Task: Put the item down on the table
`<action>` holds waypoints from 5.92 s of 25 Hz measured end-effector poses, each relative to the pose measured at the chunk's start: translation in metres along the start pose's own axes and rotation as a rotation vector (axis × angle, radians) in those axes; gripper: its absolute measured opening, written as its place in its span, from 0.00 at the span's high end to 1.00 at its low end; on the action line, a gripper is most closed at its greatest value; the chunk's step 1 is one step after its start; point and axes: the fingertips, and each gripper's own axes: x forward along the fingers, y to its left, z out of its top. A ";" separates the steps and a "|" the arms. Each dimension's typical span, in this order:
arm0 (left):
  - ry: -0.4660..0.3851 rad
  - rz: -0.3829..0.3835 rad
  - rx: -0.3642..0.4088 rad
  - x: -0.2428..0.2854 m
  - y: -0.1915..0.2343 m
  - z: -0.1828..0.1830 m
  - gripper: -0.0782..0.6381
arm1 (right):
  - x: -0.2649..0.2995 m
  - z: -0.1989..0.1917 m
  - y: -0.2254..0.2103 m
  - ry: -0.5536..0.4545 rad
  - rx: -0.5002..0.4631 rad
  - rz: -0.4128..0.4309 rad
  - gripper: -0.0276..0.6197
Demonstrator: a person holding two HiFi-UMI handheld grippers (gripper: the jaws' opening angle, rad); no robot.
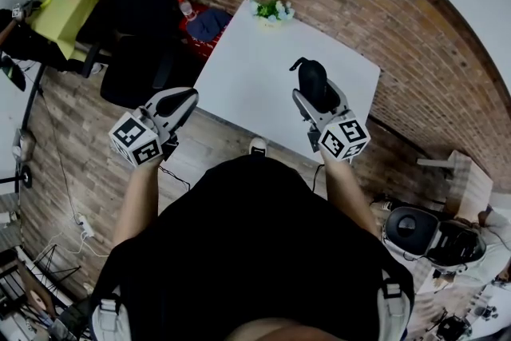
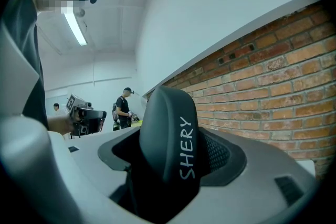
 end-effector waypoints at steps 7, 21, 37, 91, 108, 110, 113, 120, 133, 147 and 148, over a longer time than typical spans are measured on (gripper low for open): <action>0.006 0.006 -0.005 0.021 0.009 0.000 0.86 | 0.013 -0.001 -0.019 0.010 0.006 0.021 0.42; 0.002 0.045 -0.012 0.053 0.028 0.006 0.86 | 0.041 0.004 -0.052 0.027 0.013 0.071 0.42; 0.019 0.049 -0.018 0.100 0.033 0.011 0.86 | 0.051 0.003 -0.092 0.041 0.027 0.098 0.42; 0.089 0.045 -0.002 0.174 0.016 0.017 0.86 | 0.051 -0.014 -0.145 0.057 0.103 0.150 0.42; 0.054 0.052 -0.017 0.157 0.035 0.017 0.86 | 0.067 -0.020 -0.133 0.090 0.090 0.142 0.42; 0.049 0.049 -0.017 0.156 0.037 0.017 0.86 | 0.069 -0.022 -0.133 0.095 0.088 0.138 0.42; 0.045 0.041 -0.017 0.151 0.038 0.013 0.86 | 0.071 -0.026 -0.129 0.103 0.101 0.135 0.42; 0.042 0.042 -0.034 0.142 0.054 0.009 0.86 | 0.086 -0.027 -0.124 0.116 0.100 0.137 0.42; 0.048 0.023 -0.040 0.128 0.083 0.015 0.86 | 0.114 -0.036 -0.120 0.149 0.117 0.103 0.42; 0.054 0.008 -0.043 0.121 0.113 0.024 0.86 | 0.145 -0.059 -0.121 0.203 0.128 0.062 0.42; 0.054 0.007 -0.044 0.120 0.115 0.025 0.86 | 0.148 -0.061 -0.120 0.208 0.121 0.060 0.42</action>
